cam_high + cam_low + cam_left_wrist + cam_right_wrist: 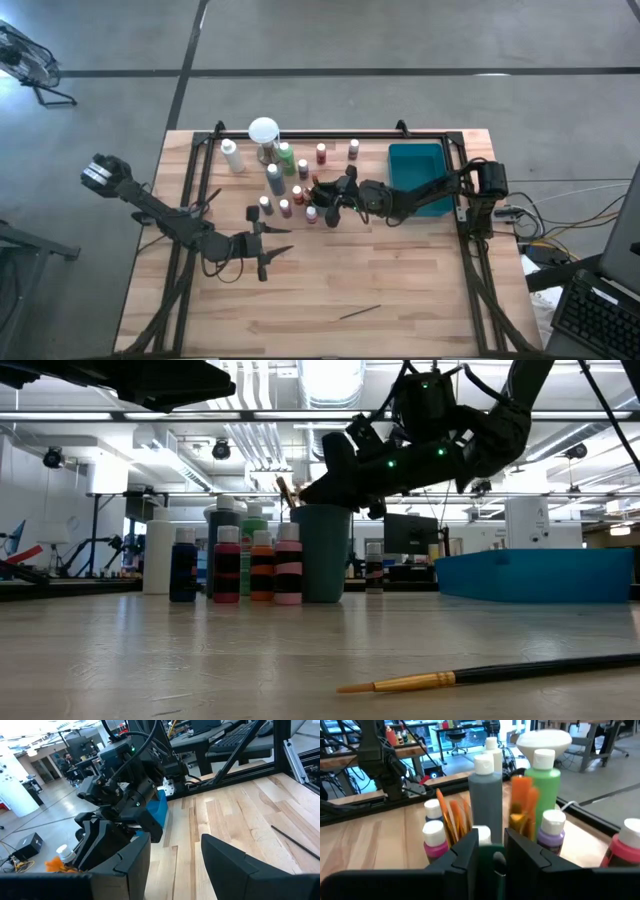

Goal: Pick & Place Paint Supplies
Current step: Put the gold paint brush into the green cup

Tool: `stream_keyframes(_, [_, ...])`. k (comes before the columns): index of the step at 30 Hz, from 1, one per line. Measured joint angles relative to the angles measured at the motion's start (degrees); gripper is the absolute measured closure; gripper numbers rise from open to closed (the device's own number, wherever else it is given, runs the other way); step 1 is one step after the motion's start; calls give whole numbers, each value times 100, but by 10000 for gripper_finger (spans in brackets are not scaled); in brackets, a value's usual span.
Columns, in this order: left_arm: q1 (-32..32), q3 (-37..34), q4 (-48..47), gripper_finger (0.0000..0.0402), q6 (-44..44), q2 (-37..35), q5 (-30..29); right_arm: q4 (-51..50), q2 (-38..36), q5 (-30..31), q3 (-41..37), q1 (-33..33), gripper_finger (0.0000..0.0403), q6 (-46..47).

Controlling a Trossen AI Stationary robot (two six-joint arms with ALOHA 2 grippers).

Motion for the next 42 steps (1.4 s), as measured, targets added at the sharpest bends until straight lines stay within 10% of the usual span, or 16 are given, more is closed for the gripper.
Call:
stream_keyframes(16, [-2,2,-322,219,-672,136,615,-2970,-2255,59,93,777,351,-635])
stream_keyframes(23, [-146,326,-338,220,-1092,769,857,-4741,-3291,1120,88,1811,378,-214])
stream_keyframes(30, [-323,1203,-503,220,-1547,1881,929,-5106,-3375,1912,82,2477,393,147])
stream_keyframes(42, [-696,2087,-1231,220,-2421,2904,756,-5680,-2719,1257,490,3632,385,833])
